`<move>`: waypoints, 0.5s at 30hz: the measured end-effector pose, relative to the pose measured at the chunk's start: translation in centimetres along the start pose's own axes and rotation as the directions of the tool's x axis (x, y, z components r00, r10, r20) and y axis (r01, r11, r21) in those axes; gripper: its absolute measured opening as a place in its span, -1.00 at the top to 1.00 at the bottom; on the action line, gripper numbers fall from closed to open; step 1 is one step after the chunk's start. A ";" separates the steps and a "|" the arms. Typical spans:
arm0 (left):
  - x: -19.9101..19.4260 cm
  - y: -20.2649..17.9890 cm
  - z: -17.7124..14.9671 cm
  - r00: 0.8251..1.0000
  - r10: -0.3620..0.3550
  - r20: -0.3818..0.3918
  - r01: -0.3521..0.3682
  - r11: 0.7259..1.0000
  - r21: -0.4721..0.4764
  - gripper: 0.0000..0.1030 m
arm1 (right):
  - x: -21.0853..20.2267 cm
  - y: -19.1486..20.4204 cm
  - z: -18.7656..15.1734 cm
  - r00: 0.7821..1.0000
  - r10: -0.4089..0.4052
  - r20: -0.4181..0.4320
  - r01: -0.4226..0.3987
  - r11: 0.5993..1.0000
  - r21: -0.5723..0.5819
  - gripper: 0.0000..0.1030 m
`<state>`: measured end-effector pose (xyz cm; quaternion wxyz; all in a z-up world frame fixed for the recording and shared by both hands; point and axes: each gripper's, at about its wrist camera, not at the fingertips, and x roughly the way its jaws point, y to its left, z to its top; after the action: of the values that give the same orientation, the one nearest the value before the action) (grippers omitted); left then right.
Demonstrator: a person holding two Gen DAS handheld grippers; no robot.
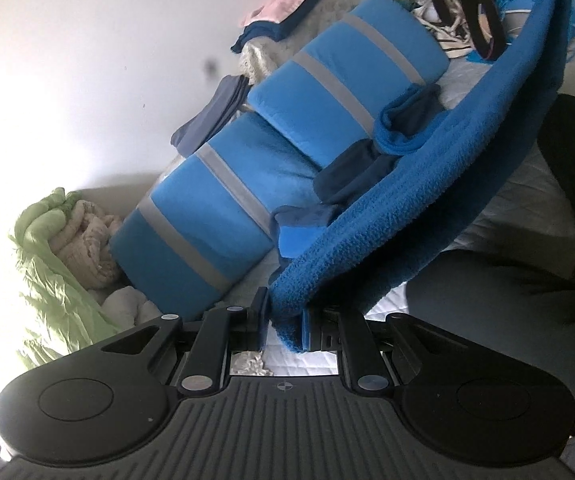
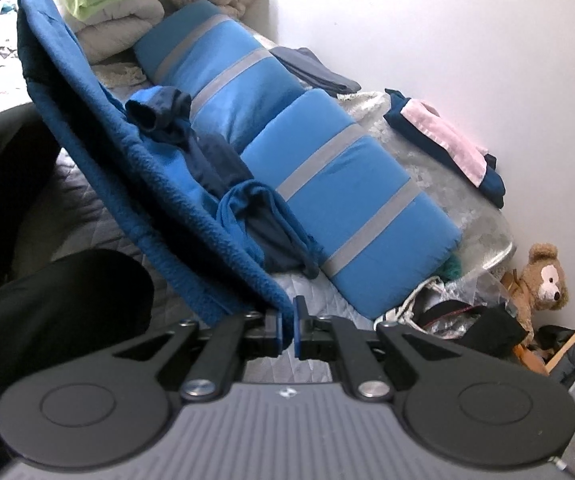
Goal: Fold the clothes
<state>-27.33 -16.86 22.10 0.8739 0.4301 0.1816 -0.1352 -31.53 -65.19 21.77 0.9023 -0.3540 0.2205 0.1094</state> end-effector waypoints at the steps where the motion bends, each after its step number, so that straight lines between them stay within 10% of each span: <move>1: -0.3 -0.3 -0.2 1.000 0.002 0.000 -0.002 1.000 0.004 0.69 | -0.2 0.3 -0.3 1.000 0.000 -0.004 0.000 1.000 0.009 0.91; 15: -0.5 -1.6 -5.1 0.994 -0.107 -0.033 0.102 0.986 -0.130 0.69 | -1.9 5.1 -2.2 0.989 0.112 -0.096 -0.106 0.993 0.059 0.91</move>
<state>-29.40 -13.69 18.35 0.8876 0.3657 0.2298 -0.1602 -35.71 -63.11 18.22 0.8920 -0.3220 0.2871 0.1348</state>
